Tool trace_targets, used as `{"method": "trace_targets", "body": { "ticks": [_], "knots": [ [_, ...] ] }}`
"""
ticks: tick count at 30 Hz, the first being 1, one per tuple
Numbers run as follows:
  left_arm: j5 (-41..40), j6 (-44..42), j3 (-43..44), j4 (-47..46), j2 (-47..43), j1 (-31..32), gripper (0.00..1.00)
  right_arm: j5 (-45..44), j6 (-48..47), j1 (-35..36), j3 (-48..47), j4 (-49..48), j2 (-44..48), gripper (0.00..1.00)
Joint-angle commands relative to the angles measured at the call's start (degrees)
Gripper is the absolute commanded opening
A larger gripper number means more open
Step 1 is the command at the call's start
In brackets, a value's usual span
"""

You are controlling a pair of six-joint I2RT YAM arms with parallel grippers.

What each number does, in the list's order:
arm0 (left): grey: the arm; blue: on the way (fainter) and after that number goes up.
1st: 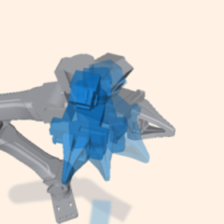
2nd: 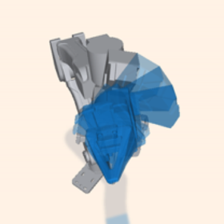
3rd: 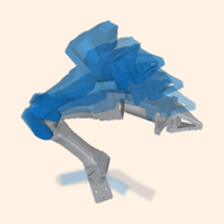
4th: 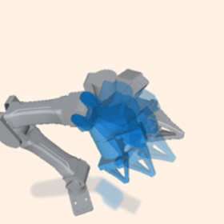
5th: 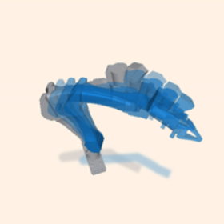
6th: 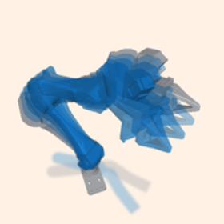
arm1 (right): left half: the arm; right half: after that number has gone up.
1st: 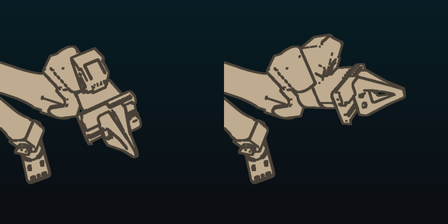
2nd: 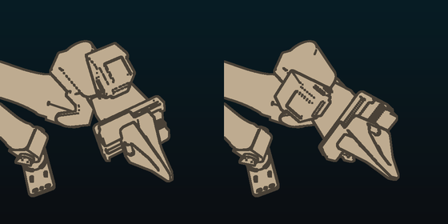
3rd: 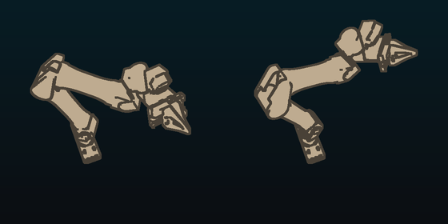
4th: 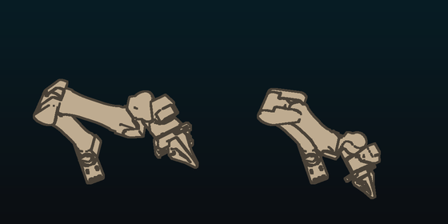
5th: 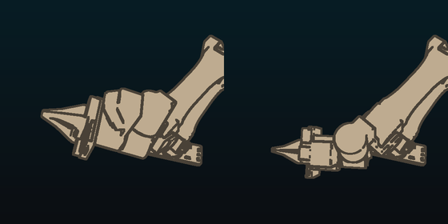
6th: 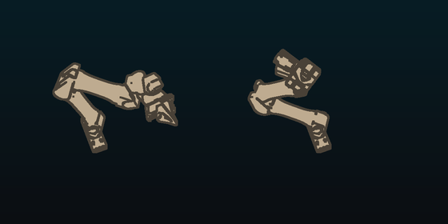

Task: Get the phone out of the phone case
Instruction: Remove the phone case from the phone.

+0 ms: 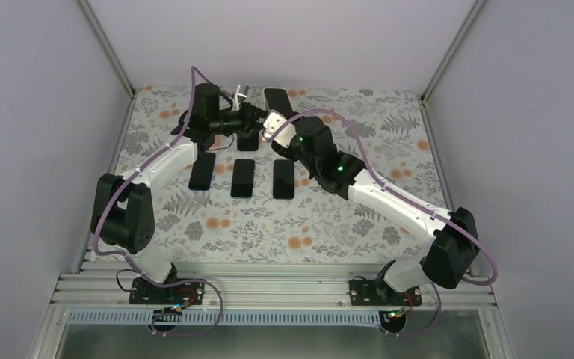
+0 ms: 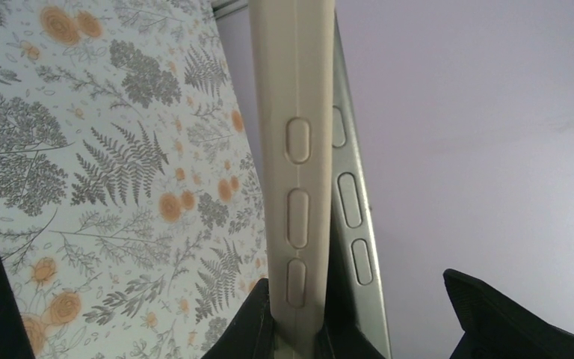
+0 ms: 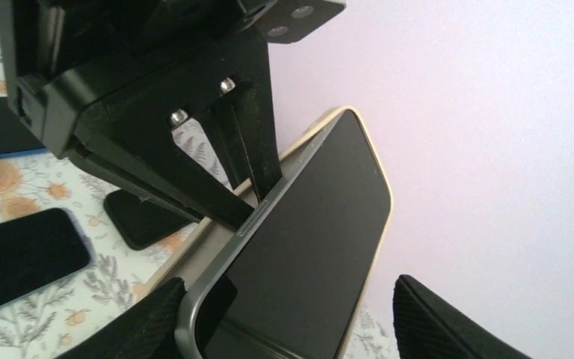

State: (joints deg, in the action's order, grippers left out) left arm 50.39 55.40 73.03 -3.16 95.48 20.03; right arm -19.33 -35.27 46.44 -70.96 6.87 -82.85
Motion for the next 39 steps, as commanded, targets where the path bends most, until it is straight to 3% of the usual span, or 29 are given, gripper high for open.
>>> {"method": "trace_targets", "body": {
  "ticks": [1,9,17,21,31,39],
  "knots": [
    [6.1,0.2,-1.2,-1.7,-0.3,0.5,0.02,-11.4,-8.8,-1.9,2.0,-16.5,0.4,0.61],
    [6.8,1.1,-1.5,-2.6,-0.3,0.4,0.02,-15.9,-21.4,-1.9,8.7,-28.9,1.0,0.38],
    [6.6,1.8,-1.1,-2.5,0.7,0.4,0.02,-17.8,-27.0,-1.8,10.9,-34.1,2.0,0.05],
    [4.7,0.2,-0.6,0.1,0.9,0.2,0.02,-18.4,-26.8,-1.8,9.5,-33.5,2.7,0.04],
    [-6.1,-6.4,0.4,9.9,1.4,-1.0,0.02,-17.3,-16.7,-1.9,1.1,-20.9,3.1,0.04],
    [-10.6,-10.4,-0.3,13.1,1.2,-1.0,0.02,-16.7,-14.5,-3.3,-1.7,-18.7,2.8,0.04]
  ]
}}
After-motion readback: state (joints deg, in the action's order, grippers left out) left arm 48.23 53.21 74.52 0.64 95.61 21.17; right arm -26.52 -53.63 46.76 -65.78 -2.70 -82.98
